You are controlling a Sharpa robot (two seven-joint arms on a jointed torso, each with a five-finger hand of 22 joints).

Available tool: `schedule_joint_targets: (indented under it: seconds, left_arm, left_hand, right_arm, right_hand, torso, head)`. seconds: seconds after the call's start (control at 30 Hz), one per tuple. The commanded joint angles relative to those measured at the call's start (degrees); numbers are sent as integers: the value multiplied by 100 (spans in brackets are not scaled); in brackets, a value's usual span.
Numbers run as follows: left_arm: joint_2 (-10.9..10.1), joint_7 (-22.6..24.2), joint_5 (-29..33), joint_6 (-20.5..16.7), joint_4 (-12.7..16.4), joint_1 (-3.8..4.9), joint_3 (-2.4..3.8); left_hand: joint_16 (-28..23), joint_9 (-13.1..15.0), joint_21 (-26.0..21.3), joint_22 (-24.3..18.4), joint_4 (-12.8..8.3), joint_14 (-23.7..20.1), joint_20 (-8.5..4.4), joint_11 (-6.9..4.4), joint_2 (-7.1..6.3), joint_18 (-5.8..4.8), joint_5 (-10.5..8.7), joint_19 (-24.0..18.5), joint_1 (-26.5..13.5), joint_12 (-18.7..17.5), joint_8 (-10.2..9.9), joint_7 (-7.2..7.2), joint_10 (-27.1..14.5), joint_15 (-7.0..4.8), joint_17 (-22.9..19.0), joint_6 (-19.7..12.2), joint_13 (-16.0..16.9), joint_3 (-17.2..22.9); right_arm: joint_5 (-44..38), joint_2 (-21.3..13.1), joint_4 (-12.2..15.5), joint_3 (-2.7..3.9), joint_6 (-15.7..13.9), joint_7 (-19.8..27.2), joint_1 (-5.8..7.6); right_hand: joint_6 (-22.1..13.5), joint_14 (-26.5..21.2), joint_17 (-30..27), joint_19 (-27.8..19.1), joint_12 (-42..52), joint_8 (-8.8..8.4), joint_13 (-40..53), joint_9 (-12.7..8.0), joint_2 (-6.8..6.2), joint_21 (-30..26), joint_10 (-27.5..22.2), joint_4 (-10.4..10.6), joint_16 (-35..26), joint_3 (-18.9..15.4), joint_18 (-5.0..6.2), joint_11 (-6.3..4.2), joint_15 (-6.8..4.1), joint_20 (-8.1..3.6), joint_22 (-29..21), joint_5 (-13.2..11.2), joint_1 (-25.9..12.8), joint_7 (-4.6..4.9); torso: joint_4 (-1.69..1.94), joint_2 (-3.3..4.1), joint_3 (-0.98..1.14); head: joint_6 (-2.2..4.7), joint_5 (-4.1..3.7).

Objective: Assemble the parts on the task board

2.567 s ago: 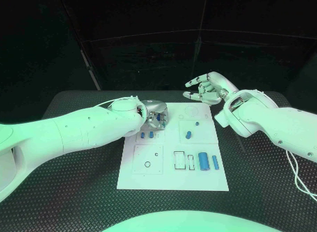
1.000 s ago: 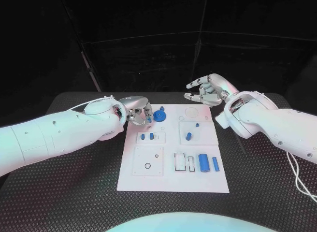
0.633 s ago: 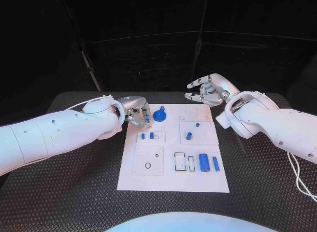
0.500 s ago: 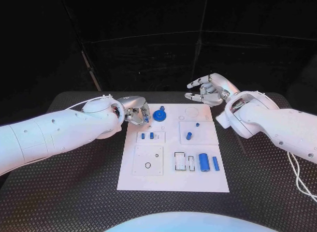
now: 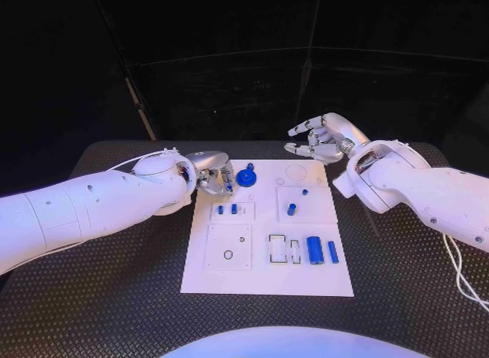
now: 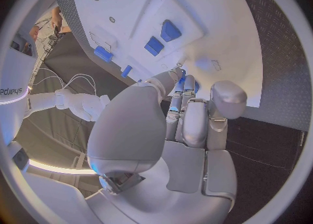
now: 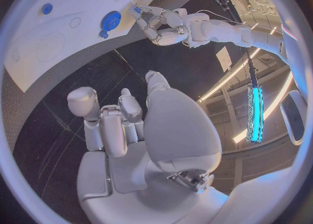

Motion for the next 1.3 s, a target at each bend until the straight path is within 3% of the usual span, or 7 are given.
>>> schedule_joint_targets:
  seconds: [0.03, 1.13, 1.3]
  left_arm:
    - [23, 0, 43, 80, -17, -10, 2]
    - [89, -120, 43, 372, -18, -47, -4]
    - [93, -112, 47, 393, -25, -47, -4]
  left_hand:
    - [30, 9, 27, 6, 2, 105, 27, -9, -13, -59, -11, -7, -61, -21, -25, 16, 39, 1, -8, 38, 7, 19]
    - [31, 12, 37, 20, -2, 104, 27, -15, -14, -59, -20, -11, -73, -29, -30, 9, 57, -2, -15, 52, 11, 18]
    - [29, -24, 62, 58, 2, 97, 45, 38, -90, -68, -28, -23, -165, -169, -169, 55, -95, 39, -49, -121, -15, -2]
  right_arm:
    - [12, 1, 14, 3, 19, 46, 9]
    - [12, 5, 12, 3, 15, 49, 10]
    - [13, 2, 9, 3, 10, 48, 10]
  right_hand:
    - [41, 370, 545, -27, 16, 29, 10, 2, 19, -19, 6, -15, -11, 7, 59, -19, -34, -10, 0, 29, -55, -11]
    - [41, 370, 545, -27, 16, 29, 10, 2, 19, -19, 6, -15, -11, 7, 59, -19, -34, -10, 0, 29, -55, -11]
    - [62, 365, 523, -35, 8, 45, -7, 4, 24, -28, -5, -19, -24, 7, 63, -24, -38, -13, -19, 28, -55, -17]
  torso:
    - [3, -2, -1]
    - [3, 0, -4]
    - [5, -2, -3]
  head:
    - [-10, -4]
    - [-46, 1]
    - [-55, -1]
